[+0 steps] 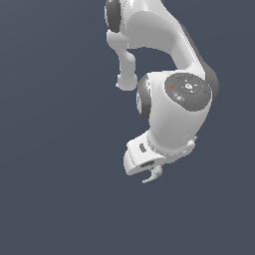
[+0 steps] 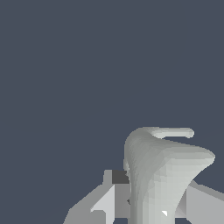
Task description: Pick up the object and move it to a goal position.
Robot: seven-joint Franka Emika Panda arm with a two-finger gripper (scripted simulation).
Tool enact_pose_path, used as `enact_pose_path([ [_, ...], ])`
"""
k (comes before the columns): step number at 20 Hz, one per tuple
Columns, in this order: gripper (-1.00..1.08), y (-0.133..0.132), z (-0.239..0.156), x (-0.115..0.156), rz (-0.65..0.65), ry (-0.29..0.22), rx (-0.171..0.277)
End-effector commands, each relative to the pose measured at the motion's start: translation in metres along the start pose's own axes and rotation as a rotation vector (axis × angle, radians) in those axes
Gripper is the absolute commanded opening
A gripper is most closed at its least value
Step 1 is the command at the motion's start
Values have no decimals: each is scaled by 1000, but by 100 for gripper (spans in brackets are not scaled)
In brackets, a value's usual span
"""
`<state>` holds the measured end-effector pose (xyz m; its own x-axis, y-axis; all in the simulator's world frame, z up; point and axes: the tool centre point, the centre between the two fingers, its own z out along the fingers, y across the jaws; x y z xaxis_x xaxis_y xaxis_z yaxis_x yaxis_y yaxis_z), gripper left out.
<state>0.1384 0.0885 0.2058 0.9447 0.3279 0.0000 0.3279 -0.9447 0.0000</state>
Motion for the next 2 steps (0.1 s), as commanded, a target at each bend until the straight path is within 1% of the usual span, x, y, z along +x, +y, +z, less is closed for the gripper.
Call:
enact_pose_path([
  [1, -100, 0, -1, 1, 0, 0, 0],
  [2, -100, 0, -1, 1, 0, 0, 0],
])
